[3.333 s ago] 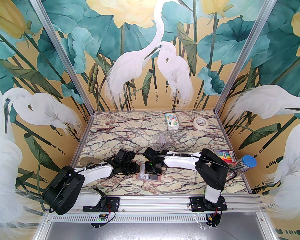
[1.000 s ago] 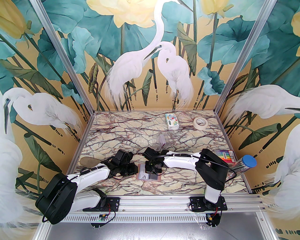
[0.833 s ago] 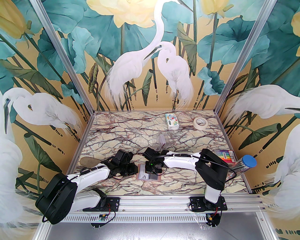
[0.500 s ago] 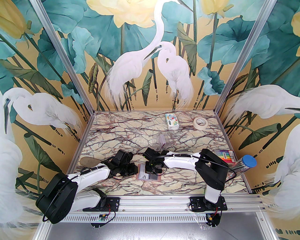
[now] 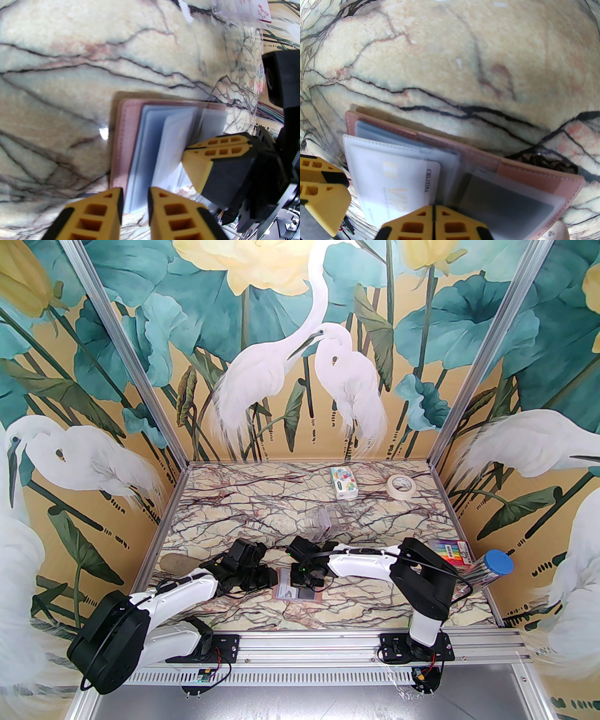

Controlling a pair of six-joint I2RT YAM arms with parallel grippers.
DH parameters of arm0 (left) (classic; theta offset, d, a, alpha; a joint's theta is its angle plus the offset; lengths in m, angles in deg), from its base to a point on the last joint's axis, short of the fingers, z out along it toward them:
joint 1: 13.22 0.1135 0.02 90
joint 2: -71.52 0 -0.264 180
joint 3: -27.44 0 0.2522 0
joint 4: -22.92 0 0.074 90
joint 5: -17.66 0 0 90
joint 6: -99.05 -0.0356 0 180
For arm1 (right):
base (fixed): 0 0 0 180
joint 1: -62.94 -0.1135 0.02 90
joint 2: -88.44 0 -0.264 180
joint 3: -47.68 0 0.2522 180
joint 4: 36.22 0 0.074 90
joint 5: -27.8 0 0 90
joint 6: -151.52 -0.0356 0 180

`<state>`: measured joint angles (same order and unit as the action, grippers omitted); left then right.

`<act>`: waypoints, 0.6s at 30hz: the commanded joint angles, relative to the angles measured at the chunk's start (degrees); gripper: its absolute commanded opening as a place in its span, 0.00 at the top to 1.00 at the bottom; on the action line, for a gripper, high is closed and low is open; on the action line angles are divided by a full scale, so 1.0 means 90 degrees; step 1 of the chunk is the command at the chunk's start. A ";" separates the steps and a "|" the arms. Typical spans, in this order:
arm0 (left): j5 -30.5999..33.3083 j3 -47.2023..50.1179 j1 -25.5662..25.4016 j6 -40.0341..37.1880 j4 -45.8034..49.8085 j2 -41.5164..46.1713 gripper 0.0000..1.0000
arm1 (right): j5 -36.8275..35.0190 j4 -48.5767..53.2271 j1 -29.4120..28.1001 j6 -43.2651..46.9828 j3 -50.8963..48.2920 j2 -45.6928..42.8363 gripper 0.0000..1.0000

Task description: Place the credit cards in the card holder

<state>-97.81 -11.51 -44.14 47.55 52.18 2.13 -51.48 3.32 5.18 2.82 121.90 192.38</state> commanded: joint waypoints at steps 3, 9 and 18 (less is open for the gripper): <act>-0.0275 -0.0087 -0.0060 0.0114 -0.0236 -0.0076 0.72 | 0.0024 0.0075 0.0008 -0.0031 -0.0137 0.0154 0.93; -0.0295 -0.0100 -0.0211 0.0174 -0.0485 -0.0273 0.71 | 0.0040 0.0080 0.0012 -0.0026 -0.0137 0.0141 0.94; -0.0304 -0.0164 -0.0357 0.0214 -0.0676 -0.0530 0.72 | 0.0043 0.0103 0.0009 -0.0011 -0.0111 0.0150 0.94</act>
<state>-99.69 -11.64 -46.98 48.88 47.68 -1.89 -51.28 3.24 5.20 2.85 121.88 192.38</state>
